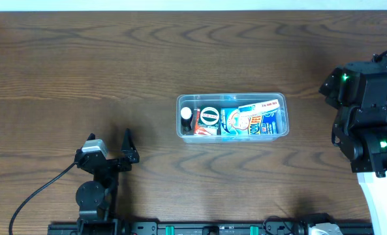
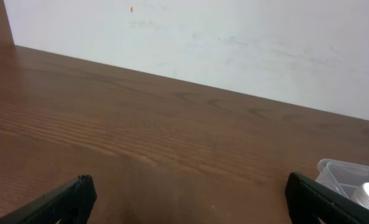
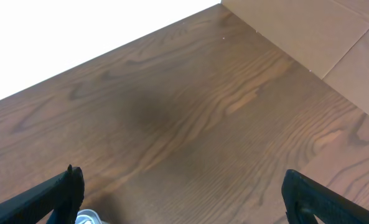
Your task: Pack container
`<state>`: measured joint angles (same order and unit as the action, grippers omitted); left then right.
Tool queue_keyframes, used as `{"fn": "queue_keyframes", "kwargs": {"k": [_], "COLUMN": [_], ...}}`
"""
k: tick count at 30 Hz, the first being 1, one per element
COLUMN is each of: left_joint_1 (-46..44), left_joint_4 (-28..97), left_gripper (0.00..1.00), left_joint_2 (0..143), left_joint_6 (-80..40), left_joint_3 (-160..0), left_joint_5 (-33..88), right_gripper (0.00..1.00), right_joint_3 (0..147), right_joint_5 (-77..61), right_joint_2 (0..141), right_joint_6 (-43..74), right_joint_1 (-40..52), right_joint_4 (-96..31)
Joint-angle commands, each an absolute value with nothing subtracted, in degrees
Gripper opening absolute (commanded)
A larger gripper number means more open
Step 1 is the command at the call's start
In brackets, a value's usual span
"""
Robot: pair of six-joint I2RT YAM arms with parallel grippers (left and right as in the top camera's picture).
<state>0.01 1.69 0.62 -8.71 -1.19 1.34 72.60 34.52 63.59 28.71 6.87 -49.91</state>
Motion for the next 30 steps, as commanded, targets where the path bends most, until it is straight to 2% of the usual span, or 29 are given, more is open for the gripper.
{"fn": "queue_keyframes", "kwargs": {"k": [1, 13, 17, 20, 24, 30], "left_joint_1": [0.4, 0.4, 0.4, 0.4, 0.4, 0.4], "left_joint_4": [4.0, 4.0, 4.0, 4.0, 4.0, 4.0], "left_gripper": [0.98, 0.98, 0.98, 0.98, 0.98, 0.98], "left_joint_2": [0.3, 0.3, 0.3, 0.3, 0.3, 0.3], "left_joint_6": [-7.5, -7.5, -7.5, -7.5, -7.5, -7.5], "left_joint_3": [-0.2, -0.2, -0.2, -0.2, -0.2, -0.2], "left_joint_5": [0.9, 0.9, 0.9, 0.9, 0.9, 0.9], "right_gripper": [0.99, 0.99, 0.99, 0.99, 0.99, 0.99], "right_joint_3": [71.8, 51.2, 43.7, 37.0, 26.2, 11.8], "right_joint_5": [35.6, 34.3, 25.8, 15.6, 3.2, -2.2], "right_joint_2": [59.4, 26.0, 17.2, 12.8, 9.6, 9.0], "right_joint_6": [29.3, 29.3, 28.3, 22.0, 13.5, 13.0], "right_joint_1": [6.4, 7.2, 7.2, 6.9, 5.8, 4.5], "right_joint_4": [-50.0, -53.8, -52.7, -46.4, -32.1, -10.7]}}
